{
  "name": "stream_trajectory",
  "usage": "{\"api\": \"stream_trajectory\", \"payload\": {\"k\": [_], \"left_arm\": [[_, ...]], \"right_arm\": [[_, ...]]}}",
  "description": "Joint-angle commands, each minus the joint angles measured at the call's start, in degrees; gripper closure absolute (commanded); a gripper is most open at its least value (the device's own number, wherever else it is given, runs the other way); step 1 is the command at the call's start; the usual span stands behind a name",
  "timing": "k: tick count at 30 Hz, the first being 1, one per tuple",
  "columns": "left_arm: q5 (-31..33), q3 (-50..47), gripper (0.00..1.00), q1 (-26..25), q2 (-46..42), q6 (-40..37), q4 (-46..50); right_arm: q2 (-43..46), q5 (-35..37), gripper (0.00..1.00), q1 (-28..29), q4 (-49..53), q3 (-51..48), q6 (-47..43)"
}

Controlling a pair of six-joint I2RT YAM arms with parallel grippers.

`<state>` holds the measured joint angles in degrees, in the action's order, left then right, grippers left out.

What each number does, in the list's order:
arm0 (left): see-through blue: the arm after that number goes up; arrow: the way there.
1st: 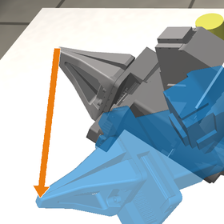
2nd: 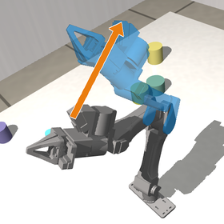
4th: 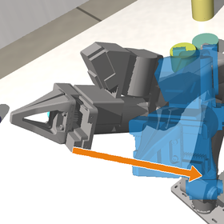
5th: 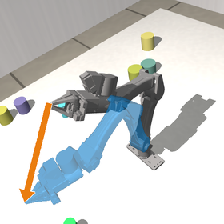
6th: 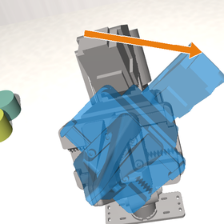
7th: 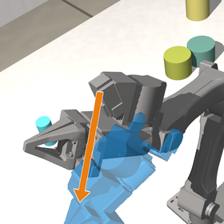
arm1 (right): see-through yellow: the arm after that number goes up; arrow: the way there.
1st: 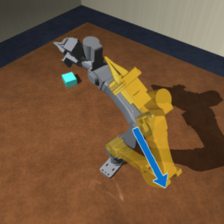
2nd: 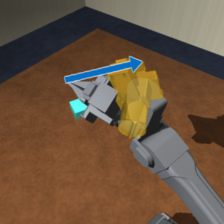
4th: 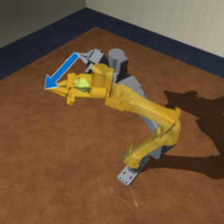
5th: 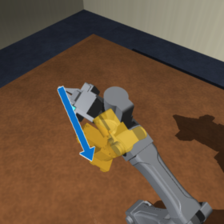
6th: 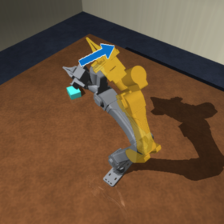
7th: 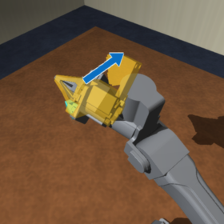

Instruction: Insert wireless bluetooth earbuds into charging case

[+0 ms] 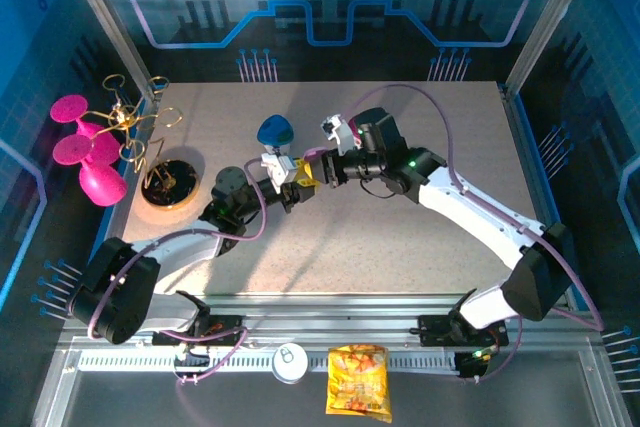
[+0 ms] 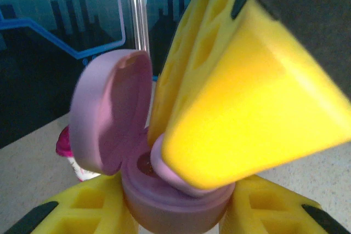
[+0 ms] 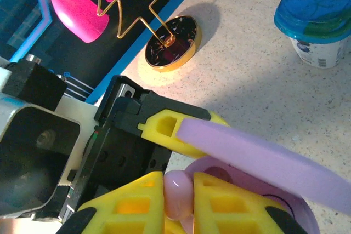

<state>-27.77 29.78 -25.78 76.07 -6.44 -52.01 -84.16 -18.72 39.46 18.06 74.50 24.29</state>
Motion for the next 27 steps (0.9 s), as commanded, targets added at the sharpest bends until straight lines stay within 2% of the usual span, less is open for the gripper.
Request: {"api": "stream_trajectory", "payload": {"k": [1,9,16,22,27], "left_arm": [[0.45,2.02,0.72,-0.54,-1.37,-0.26,-1.05],[0.8,2.04,0.72,-0.58,-2.07,-0.22,-0.74],[0.59,2.04,0.72,-0.59,-2.1,-0.07,-0.77],[0.18,1.97,0.72,-0.59,-1.98,0.18,-0.72],[0.33,1.71,0.72,-0.56,-1.84,0.14,-0.78]], "right_arm": [[-1.33,2.88,0.89,1.01,2.85,1.88,-1.98],[-2.76,5.18,0.88,1.21,4.27,2.42,-2.34],[-2.12,9.53,0.72,1.17,5.74,2.62,-1.98],[-0.68,10.87,0.66,1.14,5.67,2.29,-1.86],[0.89,11.36,0.57,1.09,5.19,1.83,-1.89]]}}
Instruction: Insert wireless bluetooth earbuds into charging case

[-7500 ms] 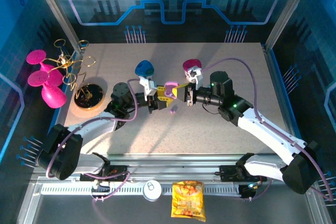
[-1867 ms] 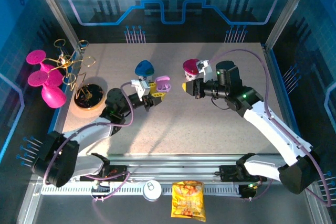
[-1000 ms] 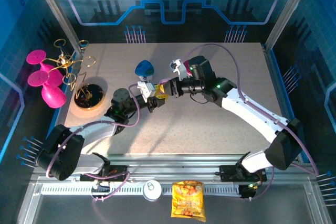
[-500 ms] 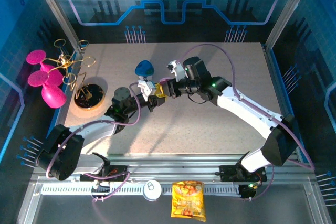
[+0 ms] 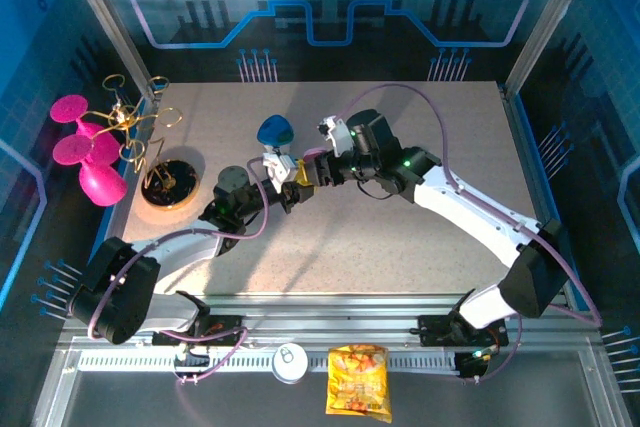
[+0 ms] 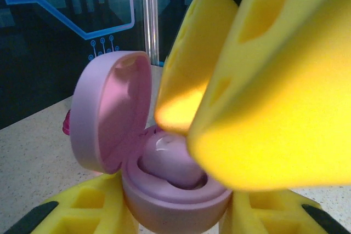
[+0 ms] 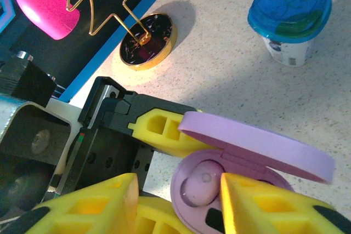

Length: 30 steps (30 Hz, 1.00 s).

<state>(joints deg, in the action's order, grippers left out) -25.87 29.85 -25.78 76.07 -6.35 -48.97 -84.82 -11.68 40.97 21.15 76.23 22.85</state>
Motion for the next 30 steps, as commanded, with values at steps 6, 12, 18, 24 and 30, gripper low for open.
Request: {"api": "stream_trajectory", "payload": {"k": [6,12,18,24,30], "left_arm": [[-1.65,1.62,0.72,-0.59,-1.61,0.2,-4.07],[-1.51,1.44,0.72,-0.58,-1.46,-0.11,-4.17],[-1.74,0.92,0.72,-0.58,-1.19,-1.68,-3.57],[-2.85,0.48,0.72,-0.58,-1.59,-3.44,-1.62],[-5.9,0.22,0.71,-0.59,-2.85,-4.44,1.22]], "right_arm": [[3.86,5.18,0.51,-0.58,0.5,-1.55,-0.47],[7.88,4.6,0.48,-0.57,-2.77,-3.57,-0.69],[12.36,4.61,0.44,-1.29,-7.77,-5.56,-0.22],[9.28,4.31,0.44,-4.86,-6.07,-3.26,2.05],[1.44,2.54,0.45,-7.62,0.67,3.83,2.04]]}}
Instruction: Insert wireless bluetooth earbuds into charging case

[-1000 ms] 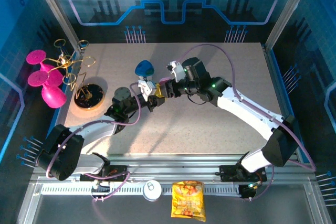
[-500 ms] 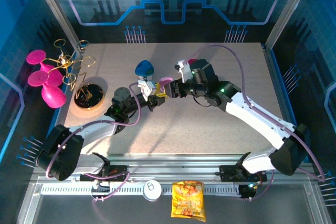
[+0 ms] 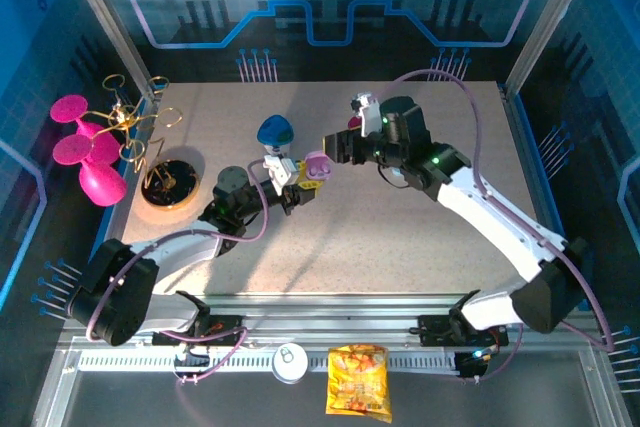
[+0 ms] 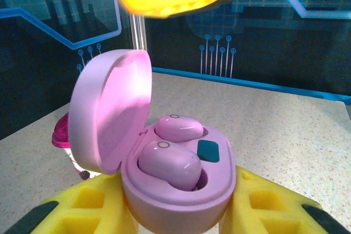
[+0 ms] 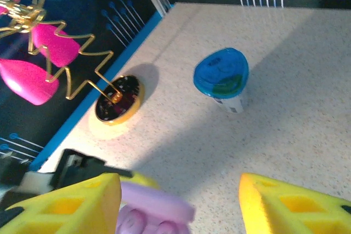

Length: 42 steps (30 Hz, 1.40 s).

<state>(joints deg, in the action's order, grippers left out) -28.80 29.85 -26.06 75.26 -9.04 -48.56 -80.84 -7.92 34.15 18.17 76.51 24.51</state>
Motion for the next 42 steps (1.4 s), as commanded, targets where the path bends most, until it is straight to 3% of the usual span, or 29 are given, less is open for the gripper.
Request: {"api": "stream_trajectory", "payload": {"k": [1,8,15,21,26,30,32,37,42], "left_arm": [[-3.18,0.13,0.71,-0.3,-2.45,-1.85,1.21],[-3.57,0.04,0.71,-0.26,-4.5,-2.5,2.78],[-1.27,0.65,0.71,-0.28,-4.83,-1.53,2.86],[-1.3,1.44,0.71,-0.23,-4.33,-0.66,1.97],[-2.1,1.65,0.71,-0.3,-4.33,0.41,0.02],[-2.22,1.11,0.71,-0.3,-4.53,2.16,-3.68],[-2.26,1.09,0.71,-0.3,-4.26,3.08,-5.36],[-2.64,1.64,0.71,-0.3,-3.72,4.19,-6.9],[-2.67,1.49,0.71,-0.3,-4.38,4.64,-6.89]], "right_arm": [[-3.97,-1.83,0.48,-0.89,4.79,4.72,-0.24],[-9.76,-5.99,0.6,-1.02,9.38,9.4,-1.98],[-7.08,-8.97,0.59,-0.49,11.71,6.59,-5.84],[-0.97,-6.91,0.53,-0.55,9.77,0.94,-4.74],[3.81,-12.07,0.36,-2.68,0.28,-6.77,5.63],[5.52,-19.36,0.19,-4.94,-11.3,-14.48,19.68],[5.51,-22.31,0.15,-5.37,-17.14,-17.32,25.76],[3.58,-28.06,0.15,-5.09,-32.94,-22.88,38.16],[2.37,-29.2,0.27,-5.06,-38.74,-25.52,41.67]]}}
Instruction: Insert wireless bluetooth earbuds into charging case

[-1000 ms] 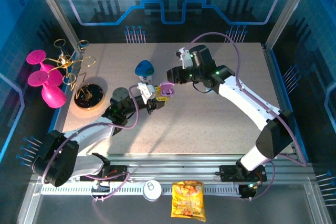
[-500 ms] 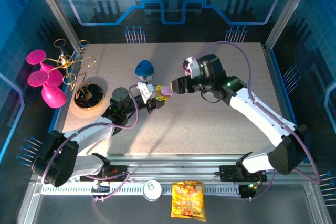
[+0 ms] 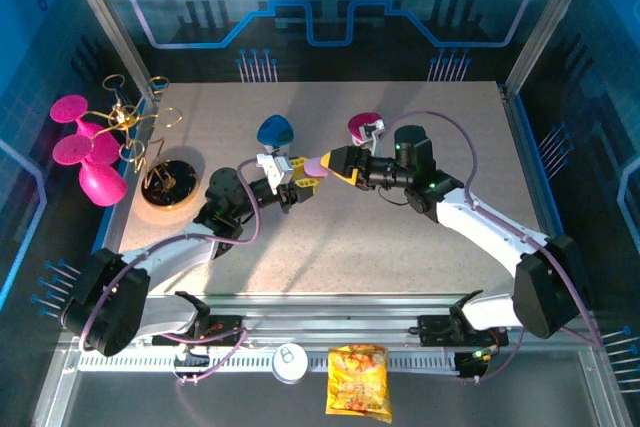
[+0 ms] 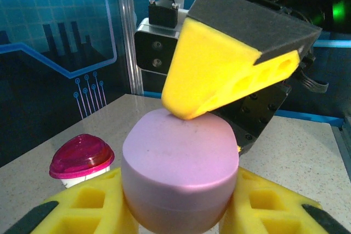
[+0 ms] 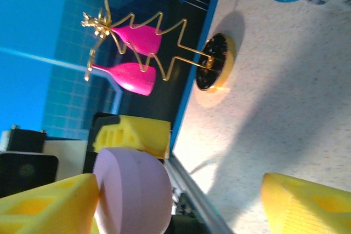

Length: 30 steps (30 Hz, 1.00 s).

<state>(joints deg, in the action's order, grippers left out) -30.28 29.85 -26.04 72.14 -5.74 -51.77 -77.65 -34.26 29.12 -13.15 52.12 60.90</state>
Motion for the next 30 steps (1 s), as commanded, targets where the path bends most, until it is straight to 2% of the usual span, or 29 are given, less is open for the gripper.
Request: {"api": "stream_trajectory", "payload": {"k": [1,4,11,16,19,22,27,30], "left_arm": [[-1.18,1.44,0.71,-0.32,-1.36,1.39,-3.48],[-1.32,1.21,0.71,-0.41,-1.71,1.6,-3.4],[-1.03,1.09,0.71,-0.57,-1.83,1.17,-2.73],[-0.74,0.92,0.71,-0.68,-1.47,0.91,-2.4],[-0.61,0.83,0.68,-0.68,-1.45,0.67,-2.2],[-0.47,0.74,0.63,-0.68,-1.39,0.16,-1.52],[-0.92,0.61,0.19,-0.68,-1.47,-0.27,0.41],[-0.74,0.22,0.05,-0.85,-1.61,-1.12,2.87]], "right_arm": [[-0.83,-2.79,0.29,0.0,-7.41,-1.29,5.26],[-1.28,-3.05,0.34,0.31,-7.96,-1.33,5.72],[-3.28,-4.76,0.56,1.75,-12.52,-1.14,8.59],[-3.14,-4.81,0.78,1.72,-12.56,-1.4,8.48],[-2.67,-3.94,0.87,1.47,-11.86,-1.38,7.83],[-2.08,-3.05,0.91,1.02,-11.23,-2.93,7.1],[-0.22,0.38,0.94,-0.09,-6.71,-3.39,3.63],[0.76,3.31,0.96,-1.27,-3.59,-4.35,1.2]]}}
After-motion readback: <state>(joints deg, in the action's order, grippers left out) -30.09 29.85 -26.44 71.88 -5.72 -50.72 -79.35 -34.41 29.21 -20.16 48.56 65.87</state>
